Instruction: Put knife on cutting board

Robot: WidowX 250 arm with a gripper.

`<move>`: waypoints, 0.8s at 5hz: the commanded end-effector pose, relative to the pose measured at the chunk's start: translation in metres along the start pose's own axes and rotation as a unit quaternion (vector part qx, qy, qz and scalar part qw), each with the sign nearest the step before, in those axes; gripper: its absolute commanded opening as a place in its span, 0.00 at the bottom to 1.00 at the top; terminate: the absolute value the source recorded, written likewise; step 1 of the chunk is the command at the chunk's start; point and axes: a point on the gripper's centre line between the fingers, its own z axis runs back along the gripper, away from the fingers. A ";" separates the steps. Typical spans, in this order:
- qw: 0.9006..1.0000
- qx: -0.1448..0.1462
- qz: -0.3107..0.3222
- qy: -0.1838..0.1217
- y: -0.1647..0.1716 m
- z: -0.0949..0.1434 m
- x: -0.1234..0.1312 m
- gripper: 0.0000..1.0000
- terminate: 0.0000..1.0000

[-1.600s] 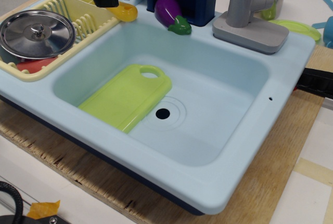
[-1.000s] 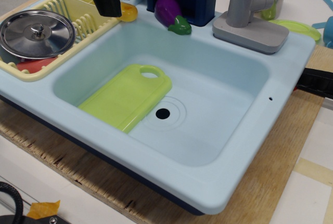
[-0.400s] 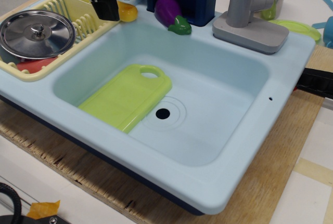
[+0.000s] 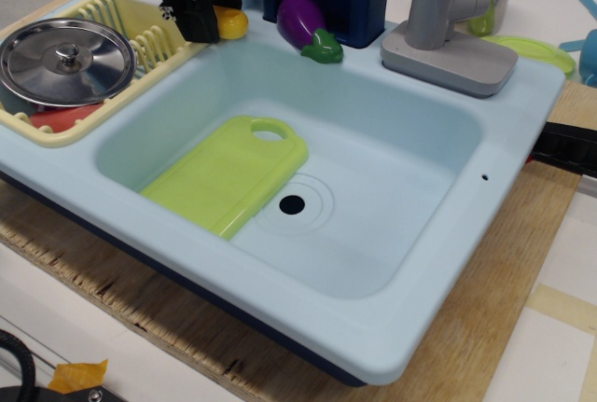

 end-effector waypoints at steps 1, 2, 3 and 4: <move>0.999 0.028 0.020 0.008 -0.021 0.009 0.007 0.00 0.00; 0.999 0.020 0.030 0.020 -0.030 0.018 0.026 1.00 0.00; 0.999 0.027 0.026 0.018 -0.033 0.021 0.044 0.00 0.00; 0.999 0.009 0.034 -0.001 -0.027 0.011 0.061 0.00 0.00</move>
